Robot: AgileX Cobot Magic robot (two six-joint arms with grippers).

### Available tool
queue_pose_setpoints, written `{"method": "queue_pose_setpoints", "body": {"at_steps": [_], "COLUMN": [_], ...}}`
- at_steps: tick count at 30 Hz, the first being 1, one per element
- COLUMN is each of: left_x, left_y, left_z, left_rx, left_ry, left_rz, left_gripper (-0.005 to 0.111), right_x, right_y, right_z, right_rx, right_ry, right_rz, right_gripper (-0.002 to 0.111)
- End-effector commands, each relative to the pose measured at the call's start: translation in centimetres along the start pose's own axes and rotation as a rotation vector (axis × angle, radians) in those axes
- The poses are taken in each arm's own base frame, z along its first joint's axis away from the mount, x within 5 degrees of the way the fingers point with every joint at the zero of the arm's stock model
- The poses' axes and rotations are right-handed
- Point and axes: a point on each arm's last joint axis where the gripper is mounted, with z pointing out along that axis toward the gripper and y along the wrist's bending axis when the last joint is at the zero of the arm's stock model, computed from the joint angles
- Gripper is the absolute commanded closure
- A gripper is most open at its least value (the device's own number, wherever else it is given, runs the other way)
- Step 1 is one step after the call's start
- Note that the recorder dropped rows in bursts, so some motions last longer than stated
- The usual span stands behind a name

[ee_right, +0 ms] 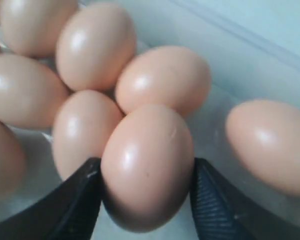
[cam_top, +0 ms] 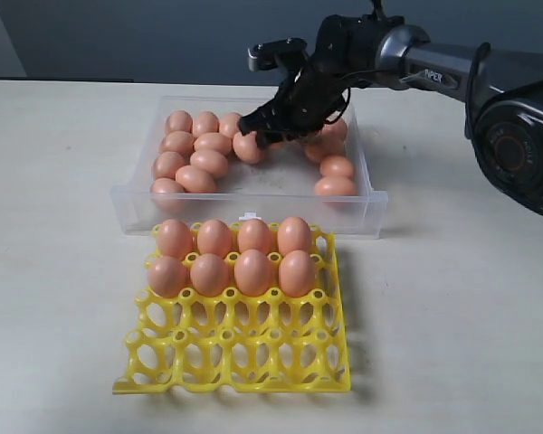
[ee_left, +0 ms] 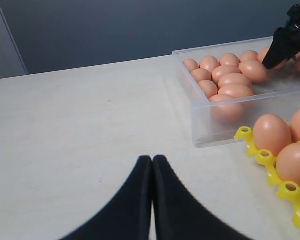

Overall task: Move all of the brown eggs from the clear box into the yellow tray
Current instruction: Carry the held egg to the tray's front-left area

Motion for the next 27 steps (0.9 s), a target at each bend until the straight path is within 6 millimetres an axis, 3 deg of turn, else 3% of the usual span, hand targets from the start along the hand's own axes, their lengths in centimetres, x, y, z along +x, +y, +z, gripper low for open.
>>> {"method": "queue_pose_setpoints", "body": {"at_steps": [1,4,8,11,15,18,22,27], "left_x": [0.0,0.0,0.0,0.0,0.0,0.0,0.0,0.0], "left_y": [0.0,0.0,0.0,0.0,0.0,0.0,0.0,0.0], "left_z": [0.0,0.0,0.0,0.0,0.0,0.0,0.0,0.0], "left_rx": [-0.005,-0.005,-0.005,-0.005,-0.005,-0.005,-0.005,-0.005], "left_ry": [-0.009,-0.009,-0.009,-0.009,-0.009,-0.009,-0.009,-0.009], "left_rz": [-0.001,-0.001,-0.001,-0.001,-0.001,-0.001,-0.001,-0.001], "left_gripper": [0.106,0.106,0.106,0.106,0.106,0.106,0.106,0.106], "right_x": [-2.3,-2.8,-1.6,0.2,4.7,9.0,14.1,17.5], "right_y": [3.9,6.5,8.8,10.1,12.2,14.7,17.6,20.2], "right_z": [-3.1,-6.0,-9.3,-12.0,-15.1,-15.8,-15.2,-15.5], "right_rx": [-0.037,-0.028,-0.017,0.011,0.039,-0.009,-0.164,-0.291], "right_ry": [-0.219,-0.327,-0.428,-0.55,-0.717,-0.81,-0.839,-0.897], "right_rz": [-0.04,-0.094,-0.107,-0.102,-0.092,-0.1,-0.109,-0.121], "right_gripper": [0.108,0.108,0.108,0.108,0.108,0.108,0.108,0.108]}}
